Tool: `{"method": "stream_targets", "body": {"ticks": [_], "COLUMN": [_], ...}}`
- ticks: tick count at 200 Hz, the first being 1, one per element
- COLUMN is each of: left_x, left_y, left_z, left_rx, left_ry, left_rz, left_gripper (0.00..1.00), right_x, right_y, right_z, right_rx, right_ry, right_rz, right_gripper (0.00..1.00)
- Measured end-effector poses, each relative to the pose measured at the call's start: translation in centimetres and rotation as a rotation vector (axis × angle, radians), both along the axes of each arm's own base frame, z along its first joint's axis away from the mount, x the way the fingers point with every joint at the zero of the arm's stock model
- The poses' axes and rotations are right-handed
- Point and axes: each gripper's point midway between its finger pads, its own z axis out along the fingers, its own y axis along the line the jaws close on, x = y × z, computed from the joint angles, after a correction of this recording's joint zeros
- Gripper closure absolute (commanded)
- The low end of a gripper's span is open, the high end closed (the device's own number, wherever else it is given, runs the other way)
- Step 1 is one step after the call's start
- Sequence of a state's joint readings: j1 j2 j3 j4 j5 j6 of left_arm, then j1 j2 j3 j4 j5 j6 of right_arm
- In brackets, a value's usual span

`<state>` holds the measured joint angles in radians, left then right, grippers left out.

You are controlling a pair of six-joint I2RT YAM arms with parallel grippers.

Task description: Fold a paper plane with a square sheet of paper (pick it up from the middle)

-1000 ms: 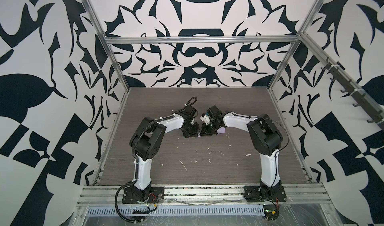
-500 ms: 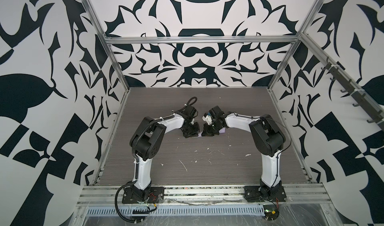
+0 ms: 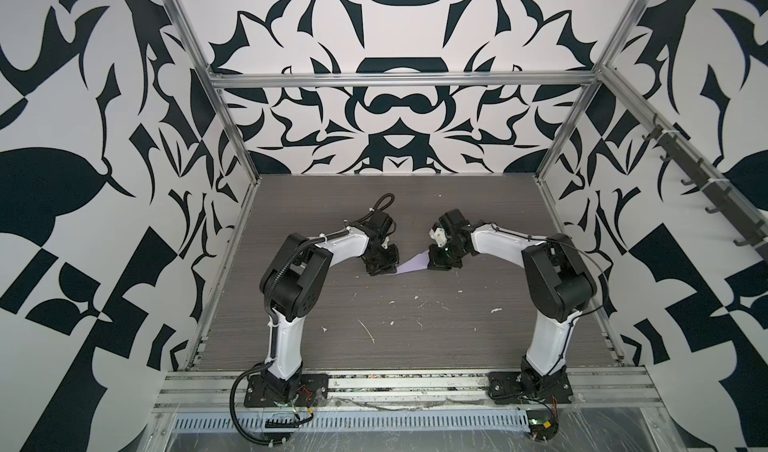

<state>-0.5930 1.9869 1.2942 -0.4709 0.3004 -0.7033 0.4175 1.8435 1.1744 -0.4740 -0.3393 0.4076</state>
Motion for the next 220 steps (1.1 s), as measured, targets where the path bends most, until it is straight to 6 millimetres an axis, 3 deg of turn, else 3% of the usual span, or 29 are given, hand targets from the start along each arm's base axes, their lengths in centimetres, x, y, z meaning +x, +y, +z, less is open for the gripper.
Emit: {"method": "stream_targets", "body": {"ticks": [18, 30, 52, 70, 95, 117, 133, 157, 181, 220], "left_x": [0.3, 0.9, 2.2, 3.6, 5.3, 5.7, 5.8, 5.5, 4.8, 3.8], "left_y": [-0.3, -0.8, -1.4, -1.2, 0.9, 3.6, 5.8, 8.4, 11.1, 14.7], "left_z": [0.6, 1.6, 4.9, 7.9, 10.1, 9.6, 9.0, 9.3, 11.3, 14.4], "left_rx": [-0.010, -0.033, -0.108, -0.172, -0.200, -0.161, -0.100, -0.029, 0.021, 0.099], "left_ry": [-0.007, -0.031, -0.120, -0.207, -0.322, -0.363, -0.390, -0.434, -0.499, -0.585], "left_rz": [-0.008, -0.011, -0.026, -0.021, -0.005, 0.031, 0.049, 0.093, 0.152, 0.239], "left_gripper": [0.82, 0.73, 0.52, 0.41, 0.29, 0.16, 0.00, 0.00, 0.00, 0.00], "right_x": [0.6, 0.6, 0.3, -0.2, -0.4, -1.1, -1.7, -1.5, -1.1, 0.1], "right_y": [-1.0, -1.4, -2.5, -3.2, -3.2, -2.1, -0.2, 3.0, 5.4, 6.4], "right_z": [2.2, 3.9, 6.2, 7.1, 7.4, 6.9, 6.6, 6.7, 6.4, 5.5], "right_rx": [-0.011, -0.012, -0.008, -0.006, -0.001, -0.054, -0.099, -0.157, -0.217, -0.329], "right_ry": [-0.073, -0.128, -0.214, -0.245, -0.249, -0.248, -0.236, -0.250, -0.269, -0.280], "right_rz": [-0.030, -0.050, -0.111, -0.151, -0.198, -0.197, -0.180, -0.175, -0.217, -0.322], "right_gripper": [0.93, 0.81, 0.68, 0.62, 0.42, 0.30, 0.27, 0.27, 0.25, 0.23]}}
